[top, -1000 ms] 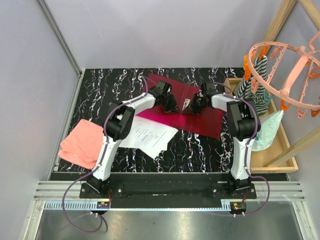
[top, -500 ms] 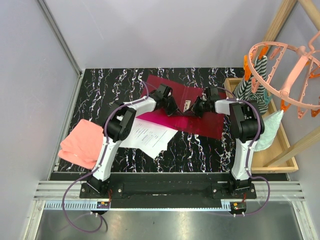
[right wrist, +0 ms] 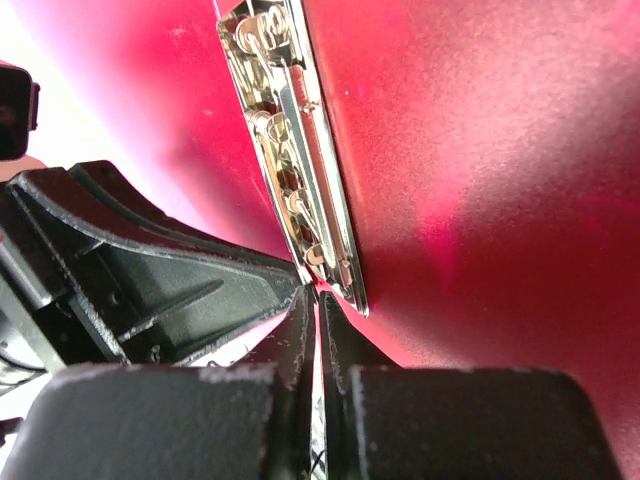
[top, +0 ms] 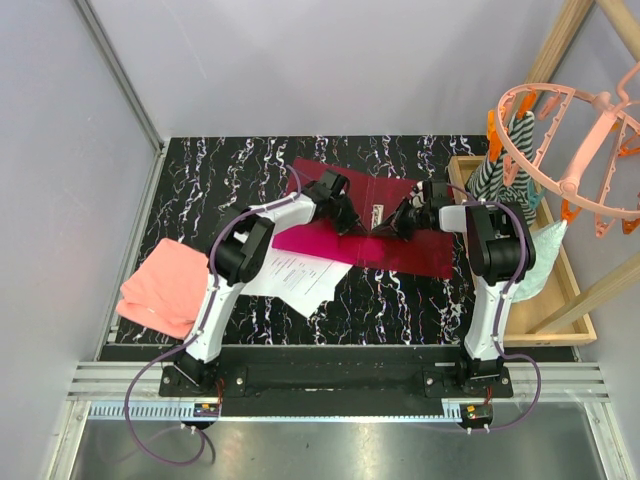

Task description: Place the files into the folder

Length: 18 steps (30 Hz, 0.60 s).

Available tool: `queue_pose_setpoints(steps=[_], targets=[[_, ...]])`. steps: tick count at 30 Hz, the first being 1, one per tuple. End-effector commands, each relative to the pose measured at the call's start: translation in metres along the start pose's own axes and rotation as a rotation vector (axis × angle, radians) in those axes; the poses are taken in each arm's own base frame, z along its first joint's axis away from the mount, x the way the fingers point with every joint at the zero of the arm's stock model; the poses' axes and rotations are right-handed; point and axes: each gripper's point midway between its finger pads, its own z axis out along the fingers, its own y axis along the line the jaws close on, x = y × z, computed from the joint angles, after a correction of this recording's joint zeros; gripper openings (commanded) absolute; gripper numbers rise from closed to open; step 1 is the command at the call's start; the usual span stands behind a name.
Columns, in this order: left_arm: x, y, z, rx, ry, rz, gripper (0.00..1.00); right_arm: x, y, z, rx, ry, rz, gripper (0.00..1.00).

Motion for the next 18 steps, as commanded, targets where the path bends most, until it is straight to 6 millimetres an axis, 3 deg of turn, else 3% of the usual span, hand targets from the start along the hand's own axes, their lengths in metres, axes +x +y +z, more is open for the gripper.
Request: queue_pose_setpoints(steps=[1, 8, 9, 12, 14, 18], targets=[[-0.005, 0.052, 0.010, -0.186, -0.035, -0.045, 0.00, 0.008, -0.038, -0.008, 0.088, -0.001, 0.095, 0.00], [-0.007, 0.050, 0.014, -0.188, -0.039, -0.006, 0.00, -0.002, -0.043, -0.013, 0.070, -0.027, 0.111, 0.00], [-0.006, 0.035, 0.015, -0.143, -0.012, 0.050, 0.00, -0.001, -0.046, -0.013, 0.083, -0.027, 0.114, 0.00], [0.000, 0.018, 0.018, -0.093, 0.014, 0.155, 0.04, 0.005, -0.051, -0.012, 0.088, -0.024, 0.129, 0.00], [0.003, 0.004, 0.010, -0.078, -0.007, 0.218, 0.09, 0.007, -0.037, -0.013, 0.034, -0.021, 0.126, 0.00], [0.010, 0.008, 0.005, -0.108, -0.021, 0.275, 0.07, 0.012, -0.011, -0.014, -0.027, -0.014, 0.095, 0.00]])
